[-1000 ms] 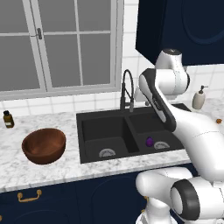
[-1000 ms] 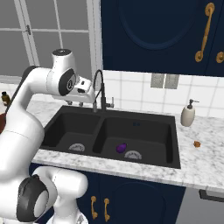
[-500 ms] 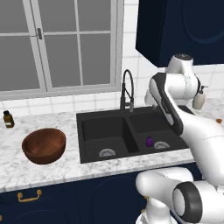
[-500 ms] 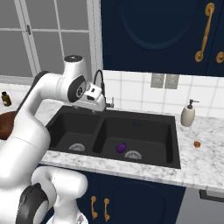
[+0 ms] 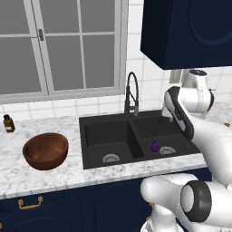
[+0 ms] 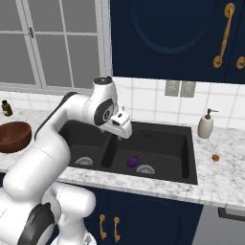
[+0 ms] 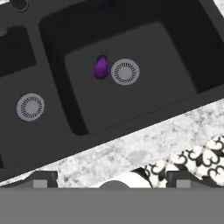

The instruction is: Pick the eggplant from the sink and place it in the bowl. Then pick the bowl and place it in the microwave. Then close the microwave door and press the start button.

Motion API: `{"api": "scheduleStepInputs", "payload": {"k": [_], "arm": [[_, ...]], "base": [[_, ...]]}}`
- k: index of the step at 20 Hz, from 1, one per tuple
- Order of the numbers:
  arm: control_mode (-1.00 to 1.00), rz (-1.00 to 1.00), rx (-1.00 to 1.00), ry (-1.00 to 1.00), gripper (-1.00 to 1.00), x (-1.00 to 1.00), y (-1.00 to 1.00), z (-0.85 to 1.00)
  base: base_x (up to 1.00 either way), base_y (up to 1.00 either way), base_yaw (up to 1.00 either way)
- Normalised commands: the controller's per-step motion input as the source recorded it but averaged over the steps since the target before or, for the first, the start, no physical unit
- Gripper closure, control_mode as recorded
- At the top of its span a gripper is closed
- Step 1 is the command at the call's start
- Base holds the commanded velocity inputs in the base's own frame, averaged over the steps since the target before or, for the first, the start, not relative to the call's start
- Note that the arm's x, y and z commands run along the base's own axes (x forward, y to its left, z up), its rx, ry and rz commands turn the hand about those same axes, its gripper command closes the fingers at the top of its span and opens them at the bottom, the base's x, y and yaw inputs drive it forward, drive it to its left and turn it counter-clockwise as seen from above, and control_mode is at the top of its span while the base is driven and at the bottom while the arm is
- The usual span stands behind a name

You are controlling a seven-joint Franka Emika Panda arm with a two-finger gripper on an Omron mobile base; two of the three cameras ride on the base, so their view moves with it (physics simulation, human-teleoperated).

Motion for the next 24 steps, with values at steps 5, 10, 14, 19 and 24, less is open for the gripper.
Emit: {"api": "scheduleStepInputs", "payload": {"k": [5,10,14,19,24], "arm": [[-1.00,-0.02,0.22,-0.04,-1.00,0.49,-0.14,-0.68],[-1.00,0.11,0.10,-0.03,-1.00,0.23,-0.39,-0.68],[-1.00,0.08,0.00,0.00,-1.00,0.29,-0.27,-0.45],[-1.00,0.09,0.00,0.02,-1.00,0.45,-0.04,-0.34],[-1.00,0.02,0.00,0.04,-1.00,0.48,0.05,-0.47]], "base": [[0.00,0.00,0.00],[0.00,0.00,0.00],[0.00,0.00,0.00],[0.00,0.00,0.00],[0.00,0.00,0.00]]}}
